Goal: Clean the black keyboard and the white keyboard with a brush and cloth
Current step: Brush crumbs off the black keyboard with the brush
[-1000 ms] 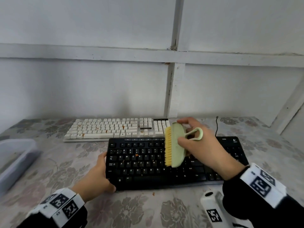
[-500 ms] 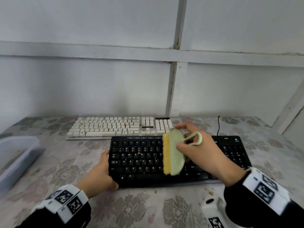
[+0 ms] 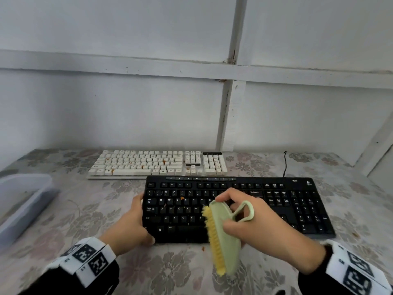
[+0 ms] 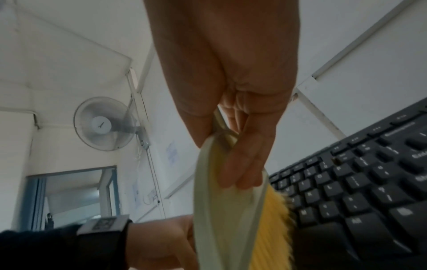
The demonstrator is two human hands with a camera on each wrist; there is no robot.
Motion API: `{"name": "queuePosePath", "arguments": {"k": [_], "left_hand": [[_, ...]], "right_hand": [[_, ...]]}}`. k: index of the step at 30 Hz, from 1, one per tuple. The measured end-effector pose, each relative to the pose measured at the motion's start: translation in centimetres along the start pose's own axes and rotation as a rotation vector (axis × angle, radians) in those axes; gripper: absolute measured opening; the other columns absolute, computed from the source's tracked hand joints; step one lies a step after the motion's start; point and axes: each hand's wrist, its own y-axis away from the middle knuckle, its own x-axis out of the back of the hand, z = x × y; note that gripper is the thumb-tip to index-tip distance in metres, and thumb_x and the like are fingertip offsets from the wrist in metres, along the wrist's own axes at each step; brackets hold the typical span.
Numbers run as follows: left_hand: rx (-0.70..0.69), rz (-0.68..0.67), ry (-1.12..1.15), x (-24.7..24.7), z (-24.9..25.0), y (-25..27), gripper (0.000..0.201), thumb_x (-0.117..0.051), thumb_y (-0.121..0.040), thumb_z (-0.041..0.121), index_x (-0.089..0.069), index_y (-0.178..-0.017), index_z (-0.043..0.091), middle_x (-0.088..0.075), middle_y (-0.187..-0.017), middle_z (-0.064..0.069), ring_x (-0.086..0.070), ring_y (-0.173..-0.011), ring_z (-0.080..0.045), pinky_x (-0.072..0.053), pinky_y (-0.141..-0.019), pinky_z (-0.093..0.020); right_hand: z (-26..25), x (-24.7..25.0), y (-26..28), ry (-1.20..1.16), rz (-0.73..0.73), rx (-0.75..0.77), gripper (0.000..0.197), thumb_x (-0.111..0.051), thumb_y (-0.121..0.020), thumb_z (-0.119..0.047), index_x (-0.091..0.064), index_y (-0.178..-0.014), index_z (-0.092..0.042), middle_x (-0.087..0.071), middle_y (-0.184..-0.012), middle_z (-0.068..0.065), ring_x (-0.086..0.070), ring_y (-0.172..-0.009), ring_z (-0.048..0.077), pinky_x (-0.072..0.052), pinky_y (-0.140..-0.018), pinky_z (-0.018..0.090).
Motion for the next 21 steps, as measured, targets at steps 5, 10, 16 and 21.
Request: {"name": "queuePosePath", "arguments": {"k": [5, 10, 16, 21], "left_hand": [[0.001, -0.001, 0.010, 0.0, -0.1, -0.1, 0.110, -0.070, -0.064, -0.006, -0.002, -0.141, 0.032, -0.061, -0.101, -0.001, -0.060, -0.090, -0.016, -0.049, -0.071, -0.026], [-0.004, -0.008, 0.021, 0.0, -0.1, -0.2, 0.108, -0.070, -0.064, -0.008, -0.004, -0.141, 0.031, -0.060, -0.102, 0.000, -0.060, -0.090, -0.015, -0.046, -0.067, -0.023], [-0.004, -0.005, 0.012, -0.1, -0.1, -0.2, 0.108, -0.070, -0.065, -0.008, -0.004, -0.141, 0.030, -0.059, -0.103, 0.003, -0.057, -0.091, -0.011, -0.044, -0.066, -0.021], [-0.004, -0.002, 0.011, 0.0, -0.1, -0.2, 0.108, -0.070, -0.065, -0.007, -0.004, -0.141, 0.030, -0.059, -0.102, 0.002, -0.059, -0.090, -0.013, -0.047, -0.068, -0.023]], "right_hand": [[-1.2, 1.8, -2.1, -0.038, 0.253, 0.084, 0.039, -0.057, -0.081, -0.002, -0.057, -0.109, -0.029, -0.066, -0.086, 0.010, -0.065, -0.064, 0.022, -0.057, -0.054, 0.027], [-0.8, 1.2, -3.4, -0.039, 0.262, 0.082, 0.039, -0.056, -0.082, -0.003, -0.052, -0.111, -0.029, -0.065, -0.088, 0.014, -0.064, -0.066, 0.026, -0.059, -0.055, 0.030], [1.1, -0.9, -0.5, 0.009, 0.049, 0.039, 0.034, -0.054, -0.083, -0.011, -0.049, -0.100, -0.039, -0.063, -0.090, 0.018, -0.047, -0.061, 0.016, -0.043, -0.053, 0.030], [0.1, 0.4, -0.3, -0.012, 0.052, 0.031, 0.036, -0.058, -0.077, -0.008, -0.058, -0.099, -0.038, -0.065, -0.088, 0.013, -0.054, -0.062, 0.019, -0.054, -0.057, 0.035]]}}
